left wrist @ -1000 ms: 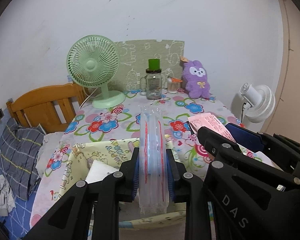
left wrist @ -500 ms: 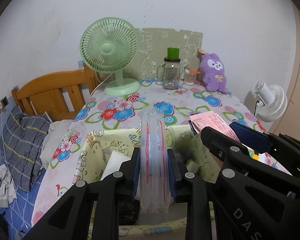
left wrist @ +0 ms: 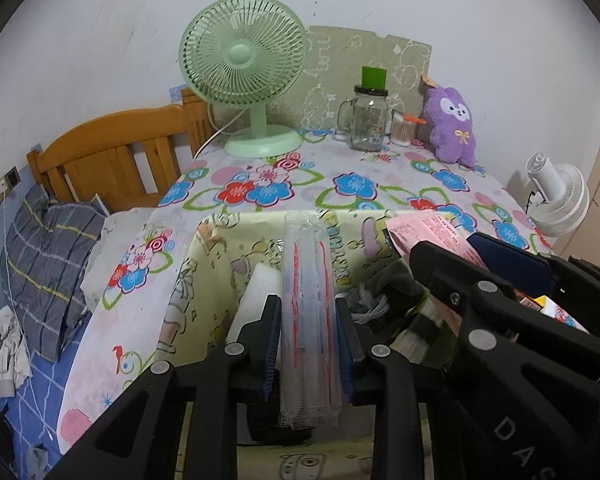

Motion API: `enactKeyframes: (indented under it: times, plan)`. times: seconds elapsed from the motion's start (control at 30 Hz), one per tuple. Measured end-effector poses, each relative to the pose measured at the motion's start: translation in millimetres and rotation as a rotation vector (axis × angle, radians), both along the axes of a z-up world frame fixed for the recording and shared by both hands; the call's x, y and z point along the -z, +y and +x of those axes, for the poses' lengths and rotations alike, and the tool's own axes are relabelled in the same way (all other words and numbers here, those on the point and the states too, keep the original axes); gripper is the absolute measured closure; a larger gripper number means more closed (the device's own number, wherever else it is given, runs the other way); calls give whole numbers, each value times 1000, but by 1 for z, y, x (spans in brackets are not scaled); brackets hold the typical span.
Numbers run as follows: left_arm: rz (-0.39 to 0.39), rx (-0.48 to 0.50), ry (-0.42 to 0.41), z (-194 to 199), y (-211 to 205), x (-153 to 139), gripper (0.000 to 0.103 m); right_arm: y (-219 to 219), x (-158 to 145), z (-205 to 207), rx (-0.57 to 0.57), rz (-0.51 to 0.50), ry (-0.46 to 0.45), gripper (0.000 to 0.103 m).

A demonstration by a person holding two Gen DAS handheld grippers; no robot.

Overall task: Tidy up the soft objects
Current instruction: 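Open the left gripper into the box while the right gripper releases the pink packet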

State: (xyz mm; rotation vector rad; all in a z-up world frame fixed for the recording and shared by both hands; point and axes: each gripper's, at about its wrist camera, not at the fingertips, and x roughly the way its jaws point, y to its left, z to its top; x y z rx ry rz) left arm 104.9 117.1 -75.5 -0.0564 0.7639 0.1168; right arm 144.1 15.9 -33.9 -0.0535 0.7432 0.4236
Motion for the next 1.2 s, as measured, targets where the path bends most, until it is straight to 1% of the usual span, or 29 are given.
enactKeyframes:
  times: [0.13, 0.2, 0.27, 0.3, 0.37, 0.4, 0.43, 0.5, 0.57, 0.67, 0.87, 1.03, 1.1, 1.17, 1.2]
  plan:
    - [-3, -9, 19, 0, 6, 7, 72, 6, 5, 1, -10, -5, 15, 64]
    - [-5, -4, 20, -1, 8, 8, 72, 9, 9, 1, -18, -5, 28, 64]
    - [-15, 9, 14, -3, 8, 7, 67, 11, 11, 2, -19, -6, 37, 64]
    - [-25, 16, 6, -5, 7, 7, 62, 11, 12, 2, -20, -6, 41, 64]
    - [-44, 22, -9, -7, 7, 4, 48, 11, 14, 4, -18, -4, 47, 64]
    - [-40, 13, -16, -8, 6, 2, 33, 11, 15, 6, -19, -1, 52, 64]
    - [-38, 7, -26, -9, 6, 1, 27, 12, 15, 6, -19, -1, 53, 64]
    - [-39, 2, -35, -9, 6, -2, 26, 13, 14, 8, -21, 0, 49, 64]
    - [-52, 0, -31, -7, 7, -2, 22, 14, 14, 8, -27, 5, 49, 64]
    - [-59, -10, -21, -4, 9, -1, 22, 16, 15, 11, -35, 7, 53, 64]
    - [-50, -17, 4, 0, 11, 2, 20, 20, 21, 18, -57, 25, 84, 62]
    - [-42, -14, 8, 1, 9, 3, 17, 21, 23, 21, -48, 26, 93, 61]
    - [-37, -16, 10, 2, 7, 4, 17, 21, 23, 22, -54, 11, 95, 58]
    - [-36, -19, 10, 3, 6, 3, 15, 22, 23, 24, -55, -11, 91, 44]
    - [-37, -18, 9, 3, 7, 3, 13, 21, 23, 24, -51, -15, 87, 42]
